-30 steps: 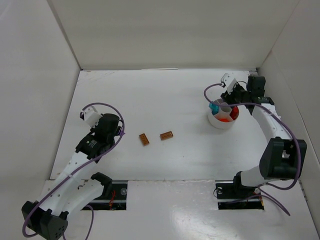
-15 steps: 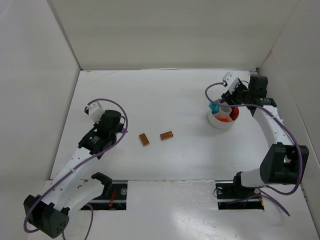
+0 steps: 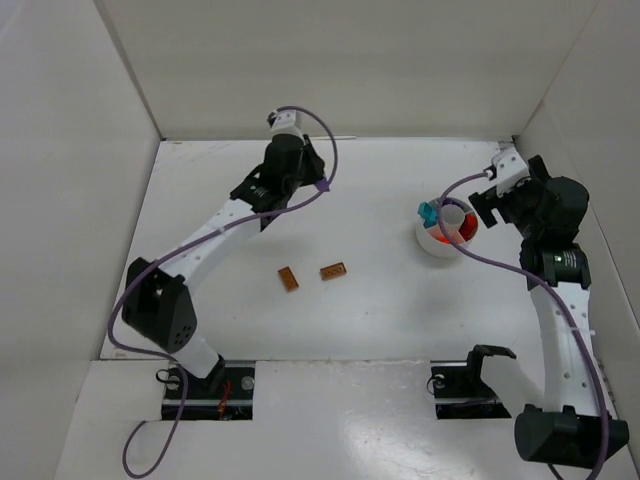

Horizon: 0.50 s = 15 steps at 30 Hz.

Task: Sort the legos into containers by color

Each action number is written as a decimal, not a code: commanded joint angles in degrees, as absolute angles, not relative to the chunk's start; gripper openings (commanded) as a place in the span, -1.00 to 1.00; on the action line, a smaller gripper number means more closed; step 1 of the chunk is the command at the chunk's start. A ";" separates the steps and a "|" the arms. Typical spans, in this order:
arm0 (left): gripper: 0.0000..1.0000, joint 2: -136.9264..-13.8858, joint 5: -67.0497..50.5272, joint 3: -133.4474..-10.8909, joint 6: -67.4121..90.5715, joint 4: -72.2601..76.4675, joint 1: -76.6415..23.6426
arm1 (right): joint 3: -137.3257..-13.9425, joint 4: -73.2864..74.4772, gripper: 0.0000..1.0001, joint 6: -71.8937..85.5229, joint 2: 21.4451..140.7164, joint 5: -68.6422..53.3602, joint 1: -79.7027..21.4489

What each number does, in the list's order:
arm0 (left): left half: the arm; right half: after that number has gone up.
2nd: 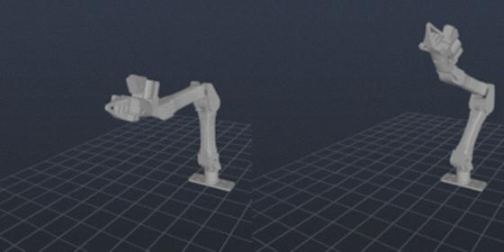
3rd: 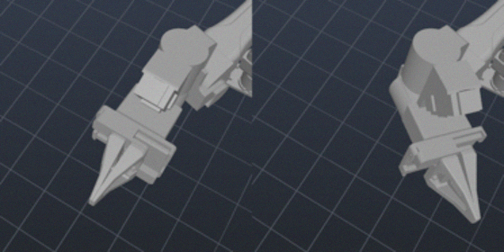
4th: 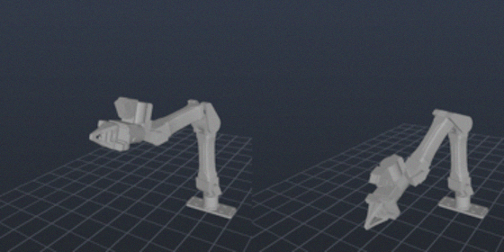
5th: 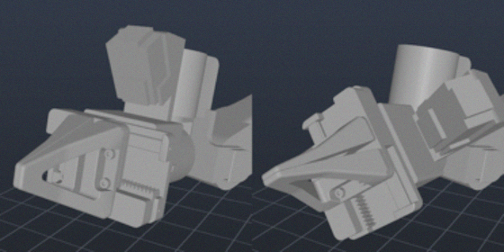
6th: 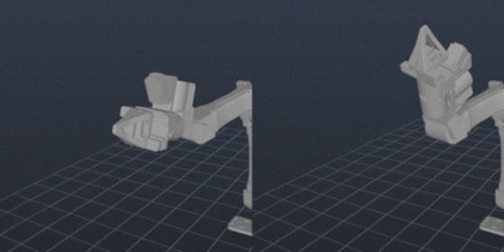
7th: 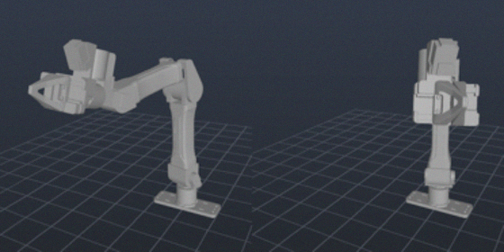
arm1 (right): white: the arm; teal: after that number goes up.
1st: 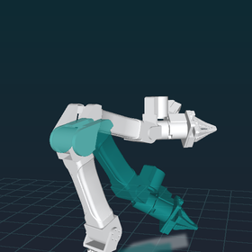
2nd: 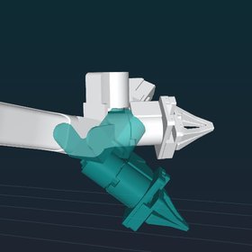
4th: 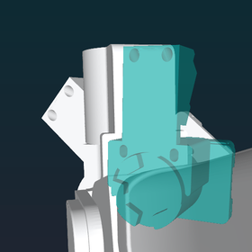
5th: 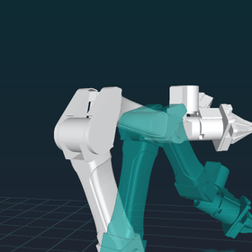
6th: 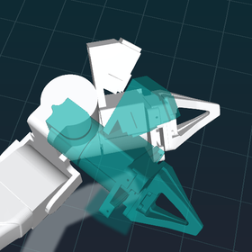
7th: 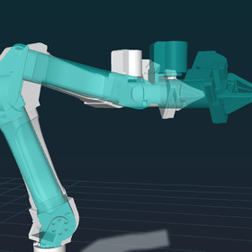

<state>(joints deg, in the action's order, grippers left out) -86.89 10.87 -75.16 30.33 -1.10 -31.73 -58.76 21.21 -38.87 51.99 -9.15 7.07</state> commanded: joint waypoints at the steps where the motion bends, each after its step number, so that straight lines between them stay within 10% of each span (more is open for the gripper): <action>1: -1.00 -91.75 5.71 -84.18 25.93 1.49 -34.62 | -57.57 17.93 1.00 -43.84 55.27 -33.79 7.03; 5: -1.00 -92.90 -0.33 -86.22 29.17 5.61 -35.77 | -57.57 13.45 1.00 -45.44 62.21 -54.98 4.84; 15: -1.00 -94.83 5.69 -84.73 33.92 14.66 -44.20 | -61.17 -8.06 1.00 -22.26 73.82 -55.27 -11.15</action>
